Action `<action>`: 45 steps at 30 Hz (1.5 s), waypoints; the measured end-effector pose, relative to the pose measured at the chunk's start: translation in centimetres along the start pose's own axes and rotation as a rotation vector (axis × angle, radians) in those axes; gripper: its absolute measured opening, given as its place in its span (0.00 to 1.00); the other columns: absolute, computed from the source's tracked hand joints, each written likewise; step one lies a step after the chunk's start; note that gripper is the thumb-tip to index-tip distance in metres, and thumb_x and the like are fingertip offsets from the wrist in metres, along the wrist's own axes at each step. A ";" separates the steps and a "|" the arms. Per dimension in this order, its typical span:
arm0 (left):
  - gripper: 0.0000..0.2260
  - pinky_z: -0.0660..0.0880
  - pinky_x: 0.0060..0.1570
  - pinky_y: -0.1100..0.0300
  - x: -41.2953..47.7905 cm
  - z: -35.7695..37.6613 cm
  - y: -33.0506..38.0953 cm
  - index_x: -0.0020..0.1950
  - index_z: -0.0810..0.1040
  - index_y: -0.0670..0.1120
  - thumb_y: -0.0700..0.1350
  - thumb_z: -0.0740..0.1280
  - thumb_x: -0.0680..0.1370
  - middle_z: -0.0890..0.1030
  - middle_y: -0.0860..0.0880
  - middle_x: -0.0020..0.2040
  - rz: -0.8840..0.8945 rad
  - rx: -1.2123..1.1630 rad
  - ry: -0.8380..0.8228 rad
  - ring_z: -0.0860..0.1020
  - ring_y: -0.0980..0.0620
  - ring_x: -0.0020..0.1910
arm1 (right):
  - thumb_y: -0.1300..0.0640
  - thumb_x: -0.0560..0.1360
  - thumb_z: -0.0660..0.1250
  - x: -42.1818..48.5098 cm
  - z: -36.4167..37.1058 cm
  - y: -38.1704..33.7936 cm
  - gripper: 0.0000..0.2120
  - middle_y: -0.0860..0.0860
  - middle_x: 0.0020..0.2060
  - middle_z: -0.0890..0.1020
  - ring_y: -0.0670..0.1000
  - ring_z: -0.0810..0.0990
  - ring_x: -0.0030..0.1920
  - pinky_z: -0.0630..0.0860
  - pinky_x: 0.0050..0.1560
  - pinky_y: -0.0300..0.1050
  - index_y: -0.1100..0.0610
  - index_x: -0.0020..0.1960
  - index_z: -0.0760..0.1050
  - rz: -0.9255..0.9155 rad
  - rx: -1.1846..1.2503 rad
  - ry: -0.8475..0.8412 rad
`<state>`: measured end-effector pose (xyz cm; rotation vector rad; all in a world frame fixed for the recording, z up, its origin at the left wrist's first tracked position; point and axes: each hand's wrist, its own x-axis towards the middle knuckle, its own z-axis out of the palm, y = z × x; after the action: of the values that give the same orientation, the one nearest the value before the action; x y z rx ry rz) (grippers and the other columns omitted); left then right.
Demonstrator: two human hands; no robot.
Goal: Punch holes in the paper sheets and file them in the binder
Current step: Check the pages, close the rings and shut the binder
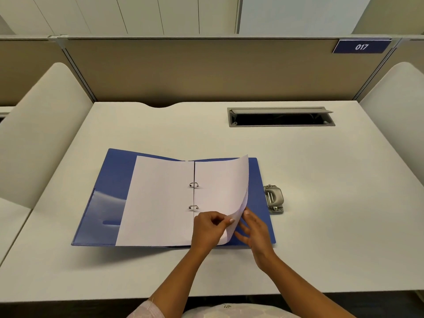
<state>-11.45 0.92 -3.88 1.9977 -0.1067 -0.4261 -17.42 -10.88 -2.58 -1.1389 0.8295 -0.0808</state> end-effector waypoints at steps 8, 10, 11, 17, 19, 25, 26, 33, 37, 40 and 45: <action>0.13 0.73 0.35 0.57 0.2 -1.9 0.2 0.26 0.78 0.50 0.52 0.78 0.66 0.78 0.54 0.25 -0.079 -0.171 0.109 0.74 0.54 0.28 | 0.52 0.78 0.63 0.7 -1.2 0.0 0.06 0.51 0.48 0.79 0.54 0.77 0.51 0.81 0.44 0.52 0.53 0.51 0.75 0.004 -0.169 0.097; 0.14 0.73 0.35 0.56 0.2 -3.5 -0.1 0.28 0.78 0.48 0.53 0.77 0.67 0.79 0.54 0.27 -0.083 -0.221 0.197 0.75 0.54 0.29 | 0.54 0.78 0.64 1.0 -2.0 -0.1 0.06 0.51 0.44 0.79 0.51 0.77 0.47 0.82 0.44 0.53 0.56 0.47 0.77 0.004 -0.237 0.103; 0.13 0.73 0.35 0.56 0.2 -4.5 -0.3 0.30 0.78 0.48 0.53 0.76 0.67 0.80 0.54 0.28 -0.077 -0.219 0.252 0.76 0.53 0.30 | 0.55 0.78 0.64 1.3 -2.5 0.0 0.07 0.53 0.44 0.80 0.51 0.78 0.46 0.82 0.41 0.52 0.58 0.46 0.77 -0.007 -0.298 0.105; 0.11 0.72 0.36 0.63 -0.8 -10.9 -2.5 0.40 0.80 0.46 0.54 0.71 0.73 0.83 0.51 0.39 -0.037 -0.003 0.563 0.79 0.53 0.39 | 0.52 0.76 0.67 2.7 -4.7 0.8 0.11 0.56 0.38 0.83 0.52 0.80 0.39 0.79 0.44 0.50 0.60 0.42 0.80 -0.133 -0.689 0.167; 0.12 0.74 0.40 0.60 -1.1 -12.6 -4.1 0.44 0.81 0.46 0.55 0.71 0.73 0.83 0.49 0.43 -0.042 0.082 0.629 0.79 0.51 0.43 | 0.52 0.75 0.68 2.7 -5.1 0.8 0.08 0.51 0.39 0.83 0.52 0.81 0.42 0.78 0.45 0.46 0.57 0.44 0.80 -0.166 -0.729 0.165; 0.13 0.75 0.48 0.45 -2.1 -15.8 -7.5 0.46 0.82 0.42 0.52 0.71 0.73 0.83 0.42 0.47 -0.051 0.433 0.794 0.78 0.41 0.47 | 0.50 0.75 0.68 2.1 -5.0 1.6 0.06 0.46 0.42 0.82 0.49 0.80 0.43 0.75 0.45 0.41 0.52 0.48 0.77 -0.224 -0.790 0.020; 0.13 0.74 0.49 0.44 -2.2 -16.2 -7.9 0.47 0.82 0.42 0.52 0.71 0.73 0.83 0.41 0.47 -0.065 0.466 0.805 0.78 0.40 0.48 | 0.50 0.75 0.68 2.0 -4.9 1.7 0.08 0.45 0.45 0.81 0.48 0.79 0.45 0.74 0.47 0.40 0.51 0.52 0.76 -0.229 -0.800 -0.009; 0.10 0.73 0.49 0.42 -2.9 -17.3 -9.4 0.47 0.81 0.42 0.49 0.72 0.73 0.83 0.40 0.47 -0.100 0.555 0.875 0.77 0.39 0.47 | 0.46 0.77 0.63 1.7 -4.2 2.4 0.24 0.47 0.60 0.77 0.50 0.76 0.58 0.73 0.60 0.45 0.53 0.69 0.67 -0.176 -0.869 -0.069; 0.09 0.72 0.51 0.39 -3.2 -17.2 -9.5 0.47 0.80 0.43 0.48 0.71 0.73 0.82 0.40 0.50 -0.132 0.551 0.922 0.75 0.38 0.51 | 0.38 0.75 0.60 1.9 -3.4 3.0 0.31 0.49 0.63 0.76 0.53 0.76 0.59 0.73 0.62 0.50 0.53 0.72 0.62 -0.103 -0.901 -0.062; 0.15 0.68 0.58 0.39 -3.3 -16.6 -9.7 0.58 0.76 0.45 0.47 0.71 0.73 0.77 0.40 0.59 -0.131 0.525 0.912 0.71 0.38 0.59 | 0.26 0.67 0.56 3.1 -3.1 4.3 0.40 0.51 0.64 0.75 0.55 0.75 0.61 0.72 0.65 0.55 0.53 0.67 0.66 -0.045 -0.876 -0.024; 0.19 0.65 0.62 0.47 -2.9 -14.9 -8.1 0.62 0.73 0.48 0.47 0.72 0.72 0.75 0.43 0.62 -0.012 0.484 0.785 0.69 0.40 0.64 | 0.20 0.64 0.48 3.5 -0.4 4.7 0.35 0.46 0.48 0.75 0.56 0.75 0.56 0.72 0.61 0.53 0.50 0.47 0.69 -0.002 -0.835 -0.041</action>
<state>-9.94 18.05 -4.42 2.4994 0.3222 0.4380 -16.81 -10.70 -8.47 -1.9134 0.8439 0.3166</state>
